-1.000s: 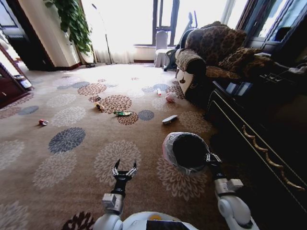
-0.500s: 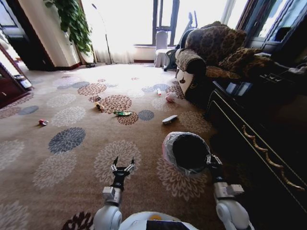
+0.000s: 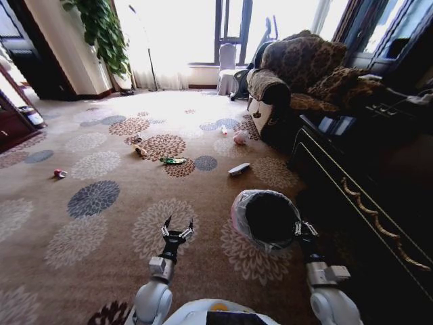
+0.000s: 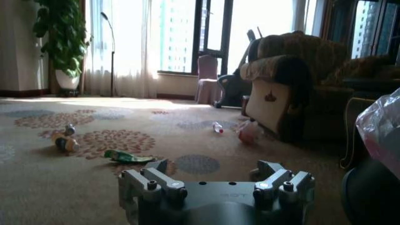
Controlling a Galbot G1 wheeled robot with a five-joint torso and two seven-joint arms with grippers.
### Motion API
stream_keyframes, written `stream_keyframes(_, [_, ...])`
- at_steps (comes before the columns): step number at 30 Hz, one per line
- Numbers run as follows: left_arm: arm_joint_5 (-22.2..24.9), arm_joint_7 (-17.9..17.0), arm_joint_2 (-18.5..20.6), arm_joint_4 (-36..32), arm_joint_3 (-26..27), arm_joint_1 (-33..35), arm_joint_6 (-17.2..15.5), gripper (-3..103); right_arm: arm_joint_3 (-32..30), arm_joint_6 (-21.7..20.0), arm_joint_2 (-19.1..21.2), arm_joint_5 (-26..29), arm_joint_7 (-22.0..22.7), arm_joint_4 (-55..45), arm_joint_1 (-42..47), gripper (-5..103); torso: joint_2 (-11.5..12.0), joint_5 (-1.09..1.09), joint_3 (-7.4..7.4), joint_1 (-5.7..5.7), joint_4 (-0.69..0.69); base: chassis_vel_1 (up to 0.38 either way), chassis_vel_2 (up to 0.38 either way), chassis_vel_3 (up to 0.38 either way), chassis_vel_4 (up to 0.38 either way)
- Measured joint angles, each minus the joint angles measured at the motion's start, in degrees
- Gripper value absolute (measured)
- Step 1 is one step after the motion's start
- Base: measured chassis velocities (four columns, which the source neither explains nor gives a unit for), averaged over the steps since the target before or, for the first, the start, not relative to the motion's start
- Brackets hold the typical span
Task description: Pick up the trash from the ground and place it into the trash bin.
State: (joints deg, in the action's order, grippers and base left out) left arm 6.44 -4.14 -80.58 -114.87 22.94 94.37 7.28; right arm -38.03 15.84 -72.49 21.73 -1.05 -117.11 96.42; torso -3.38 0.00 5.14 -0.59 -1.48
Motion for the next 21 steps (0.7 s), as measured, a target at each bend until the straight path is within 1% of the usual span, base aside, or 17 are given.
stream_keyframes(6, [-0.43,0.26,-0.17,0.07,-0.03,0.27,0.11,98,-0.05,0.27,0.13,0.27,0.0,0.41,-0.12,0,0.0,0.0,0.0,0.0,0.0,-0.2,0.175,0.186,-0.175])
stream_keyframes(20, [-1.28,0.54,-0.57,0.49,-0.37,0.64,0.27,98,0.14,0.86,0.38,0.58,0.0,1.21,-0.3,0,0.0,0.03,0.01,0.0,0.0,-0.287,0.299,0.302,-0.309])
stream_keyframes(21, [-1.28,0.55,-0.56,0.54,-0.38,0.6,0.28,98,0.15,0.87,0.51,0.72,0.0,1.25,-0.4,0,0.0,0.0,0.0,0.0,0.01,-0.339,0.333,0.325,-0.328])
